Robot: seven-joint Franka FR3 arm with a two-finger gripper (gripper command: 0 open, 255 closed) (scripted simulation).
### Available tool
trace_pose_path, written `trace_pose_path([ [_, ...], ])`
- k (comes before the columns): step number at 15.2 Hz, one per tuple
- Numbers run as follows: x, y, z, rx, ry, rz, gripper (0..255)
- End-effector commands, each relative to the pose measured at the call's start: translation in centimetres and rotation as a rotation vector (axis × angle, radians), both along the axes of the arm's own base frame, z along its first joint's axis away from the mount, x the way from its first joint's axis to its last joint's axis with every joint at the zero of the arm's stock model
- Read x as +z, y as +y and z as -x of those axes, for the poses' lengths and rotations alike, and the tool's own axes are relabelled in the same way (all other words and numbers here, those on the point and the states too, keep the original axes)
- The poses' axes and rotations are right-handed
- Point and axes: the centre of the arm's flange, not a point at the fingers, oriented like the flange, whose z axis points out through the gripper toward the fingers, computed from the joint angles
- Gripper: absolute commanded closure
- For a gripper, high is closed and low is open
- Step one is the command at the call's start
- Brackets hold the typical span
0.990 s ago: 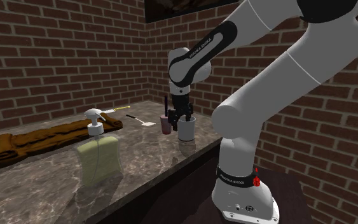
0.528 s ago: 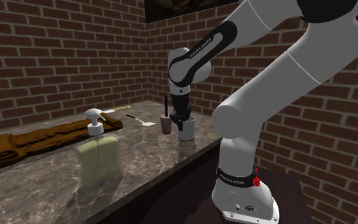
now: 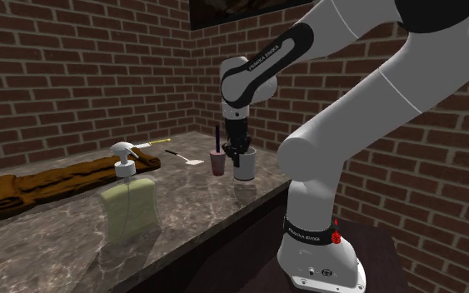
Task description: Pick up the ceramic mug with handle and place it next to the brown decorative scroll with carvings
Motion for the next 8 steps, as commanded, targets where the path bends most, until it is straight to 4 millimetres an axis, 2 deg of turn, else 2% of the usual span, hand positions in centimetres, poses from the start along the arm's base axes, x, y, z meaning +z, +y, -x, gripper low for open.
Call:
trace_pose_path([
  [1,1.1,0.0,0.0,0.0,0.0,0.0,255],
  [8,4.8,0.0,0.0,0.0,0.0,0.0,255],
])
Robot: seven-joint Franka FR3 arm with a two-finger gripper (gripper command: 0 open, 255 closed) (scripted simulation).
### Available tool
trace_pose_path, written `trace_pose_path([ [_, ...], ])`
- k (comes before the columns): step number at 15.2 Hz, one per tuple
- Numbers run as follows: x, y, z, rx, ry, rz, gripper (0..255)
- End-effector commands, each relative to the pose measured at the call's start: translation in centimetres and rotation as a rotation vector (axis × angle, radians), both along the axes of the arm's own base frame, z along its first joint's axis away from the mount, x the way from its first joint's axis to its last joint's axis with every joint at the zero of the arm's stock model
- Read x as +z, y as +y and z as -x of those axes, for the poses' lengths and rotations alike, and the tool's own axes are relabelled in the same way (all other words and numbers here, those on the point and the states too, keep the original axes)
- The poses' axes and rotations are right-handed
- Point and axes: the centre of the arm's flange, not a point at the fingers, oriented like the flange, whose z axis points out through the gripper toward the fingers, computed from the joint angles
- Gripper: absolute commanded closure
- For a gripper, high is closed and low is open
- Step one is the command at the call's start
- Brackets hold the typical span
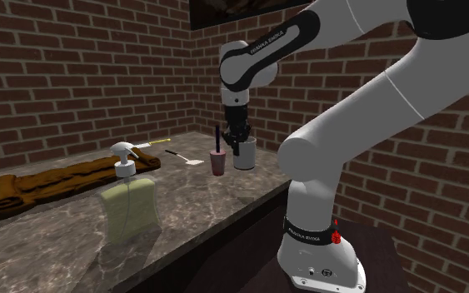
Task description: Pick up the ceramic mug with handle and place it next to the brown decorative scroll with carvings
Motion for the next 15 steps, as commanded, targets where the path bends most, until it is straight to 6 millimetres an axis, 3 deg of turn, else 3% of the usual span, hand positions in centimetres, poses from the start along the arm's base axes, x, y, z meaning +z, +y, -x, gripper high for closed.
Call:
trace_pose_path([
  [1,1.1,0.0,0.1,0.0,0.0,0.0,255],
  [15,8.5,0.0,0.1,0.0,0.0,0.0,255],
])
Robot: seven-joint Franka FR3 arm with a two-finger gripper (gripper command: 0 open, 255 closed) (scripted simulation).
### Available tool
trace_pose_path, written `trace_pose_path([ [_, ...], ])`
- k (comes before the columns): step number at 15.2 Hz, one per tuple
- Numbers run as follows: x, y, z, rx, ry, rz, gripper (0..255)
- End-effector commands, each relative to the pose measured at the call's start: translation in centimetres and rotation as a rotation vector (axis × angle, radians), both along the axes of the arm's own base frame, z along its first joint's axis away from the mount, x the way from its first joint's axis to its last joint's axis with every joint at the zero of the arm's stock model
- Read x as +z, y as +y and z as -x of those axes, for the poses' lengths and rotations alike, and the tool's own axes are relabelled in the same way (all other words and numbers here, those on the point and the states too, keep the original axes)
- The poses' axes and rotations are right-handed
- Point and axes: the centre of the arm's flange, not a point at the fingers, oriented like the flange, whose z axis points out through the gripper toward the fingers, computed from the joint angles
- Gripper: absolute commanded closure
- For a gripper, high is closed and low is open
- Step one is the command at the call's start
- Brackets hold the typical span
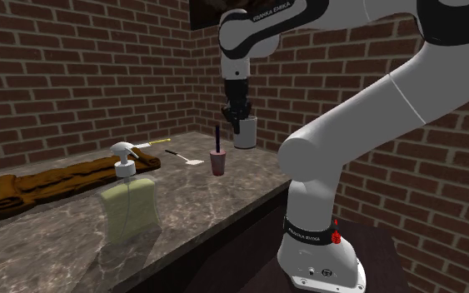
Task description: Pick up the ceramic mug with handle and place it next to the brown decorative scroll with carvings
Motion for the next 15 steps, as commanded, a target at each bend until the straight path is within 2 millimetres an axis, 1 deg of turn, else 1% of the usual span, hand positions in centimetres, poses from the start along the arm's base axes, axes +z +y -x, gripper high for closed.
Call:
trace_pose_path([
  [1,1.1,0.0,0.0,0.0,0.0,0.0,255],
  [6,3.7,0.0,0.0,0.0,0.0,0.0,255],
  [15,3.7,9.4,-7.2,0.0,0.0,0.0,255],
])
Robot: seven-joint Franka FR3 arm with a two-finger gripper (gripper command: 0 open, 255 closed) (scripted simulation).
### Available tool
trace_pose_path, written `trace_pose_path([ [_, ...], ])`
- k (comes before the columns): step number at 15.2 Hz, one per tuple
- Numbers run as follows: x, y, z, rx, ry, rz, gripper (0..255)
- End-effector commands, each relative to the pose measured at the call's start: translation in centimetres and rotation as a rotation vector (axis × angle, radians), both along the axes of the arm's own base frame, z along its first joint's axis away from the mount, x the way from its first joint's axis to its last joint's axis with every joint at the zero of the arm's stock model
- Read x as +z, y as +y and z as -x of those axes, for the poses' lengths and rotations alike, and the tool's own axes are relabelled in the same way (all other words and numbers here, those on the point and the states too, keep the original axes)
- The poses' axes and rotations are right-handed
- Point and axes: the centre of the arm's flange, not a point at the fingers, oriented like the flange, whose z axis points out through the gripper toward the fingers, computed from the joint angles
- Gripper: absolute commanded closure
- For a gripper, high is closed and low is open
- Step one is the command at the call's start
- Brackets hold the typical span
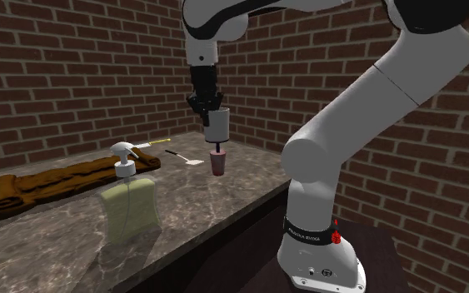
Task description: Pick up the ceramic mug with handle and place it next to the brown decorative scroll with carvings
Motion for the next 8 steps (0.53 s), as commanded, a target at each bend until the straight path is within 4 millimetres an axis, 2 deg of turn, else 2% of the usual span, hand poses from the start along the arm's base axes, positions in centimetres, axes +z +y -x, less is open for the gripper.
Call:
trace_pose_path([
  [1,0.1,2.0,-1.3,-0.002,0.0,-0.001,255],
  [8,0.1,9.3,-6.9,-0.002,0.0,-0.001,255],
])
